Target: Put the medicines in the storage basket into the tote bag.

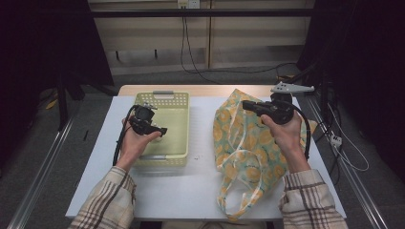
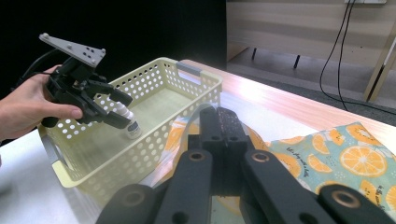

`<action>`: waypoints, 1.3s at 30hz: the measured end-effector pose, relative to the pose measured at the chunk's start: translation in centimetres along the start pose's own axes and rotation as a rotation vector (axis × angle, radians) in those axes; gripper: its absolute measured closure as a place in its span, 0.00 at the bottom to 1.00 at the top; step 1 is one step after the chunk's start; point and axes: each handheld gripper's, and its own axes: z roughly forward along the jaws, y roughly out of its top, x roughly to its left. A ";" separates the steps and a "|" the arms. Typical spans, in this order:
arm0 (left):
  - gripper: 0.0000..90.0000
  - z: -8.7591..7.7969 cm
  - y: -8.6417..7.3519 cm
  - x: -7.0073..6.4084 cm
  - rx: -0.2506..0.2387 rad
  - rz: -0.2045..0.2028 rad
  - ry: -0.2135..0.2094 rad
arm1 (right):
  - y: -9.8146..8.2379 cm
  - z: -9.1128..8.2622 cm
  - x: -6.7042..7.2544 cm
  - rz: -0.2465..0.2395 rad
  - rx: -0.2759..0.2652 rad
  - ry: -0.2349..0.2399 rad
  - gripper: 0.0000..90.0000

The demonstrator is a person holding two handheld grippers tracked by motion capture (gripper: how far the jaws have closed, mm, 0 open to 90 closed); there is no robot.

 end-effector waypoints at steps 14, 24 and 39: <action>0.52 1.9 -0.6 0.4 0.135 0.027 -0.025 | -0.1 0.1 -0.1 0.000 0.005 -0.003 1.00; 0.67 1.5 -0.4 0.4 0.113 0.012 -0.044 | -0.1 0.1 -0.2 0.005 0.005 -0.004 1.00; 0.67 -2.9 1.1 -1.9 -0.138 0.039 -0.057 | 0.0 0.2 -0.3 0.007 -0.019 0.002 1.00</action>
